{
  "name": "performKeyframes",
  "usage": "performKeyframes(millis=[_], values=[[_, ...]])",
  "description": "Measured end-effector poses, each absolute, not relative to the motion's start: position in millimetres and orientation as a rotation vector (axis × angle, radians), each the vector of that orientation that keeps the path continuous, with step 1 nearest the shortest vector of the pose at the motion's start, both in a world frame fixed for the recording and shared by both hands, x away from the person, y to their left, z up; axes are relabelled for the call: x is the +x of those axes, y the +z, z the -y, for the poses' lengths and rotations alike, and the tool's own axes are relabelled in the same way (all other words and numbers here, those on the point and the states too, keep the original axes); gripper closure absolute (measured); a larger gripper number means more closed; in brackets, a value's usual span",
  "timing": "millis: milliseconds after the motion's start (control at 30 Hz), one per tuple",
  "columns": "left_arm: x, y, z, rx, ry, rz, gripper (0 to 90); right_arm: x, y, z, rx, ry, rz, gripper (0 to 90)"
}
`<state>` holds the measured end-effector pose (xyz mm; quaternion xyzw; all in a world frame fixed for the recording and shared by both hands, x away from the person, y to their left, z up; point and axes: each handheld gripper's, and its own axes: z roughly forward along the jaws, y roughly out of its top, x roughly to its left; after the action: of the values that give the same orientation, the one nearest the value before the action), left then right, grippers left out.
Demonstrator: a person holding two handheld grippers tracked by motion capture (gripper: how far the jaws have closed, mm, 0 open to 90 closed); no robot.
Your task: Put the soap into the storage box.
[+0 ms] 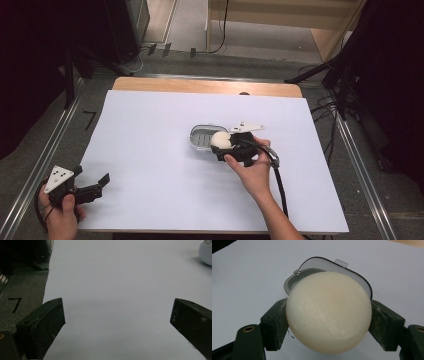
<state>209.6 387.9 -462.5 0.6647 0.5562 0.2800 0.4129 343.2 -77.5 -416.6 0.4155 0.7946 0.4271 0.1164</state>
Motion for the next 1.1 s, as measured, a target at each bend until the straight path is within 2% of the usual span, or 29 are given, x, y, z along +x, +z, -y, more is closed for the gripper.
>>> performKeyframes(millis=[1100], values=[[209.7,-462.6,-388.0,1.668,0.701,-1.398,0.3,366.1,-425.2,56.9,1.249,1.224,-2.336,24.8]])
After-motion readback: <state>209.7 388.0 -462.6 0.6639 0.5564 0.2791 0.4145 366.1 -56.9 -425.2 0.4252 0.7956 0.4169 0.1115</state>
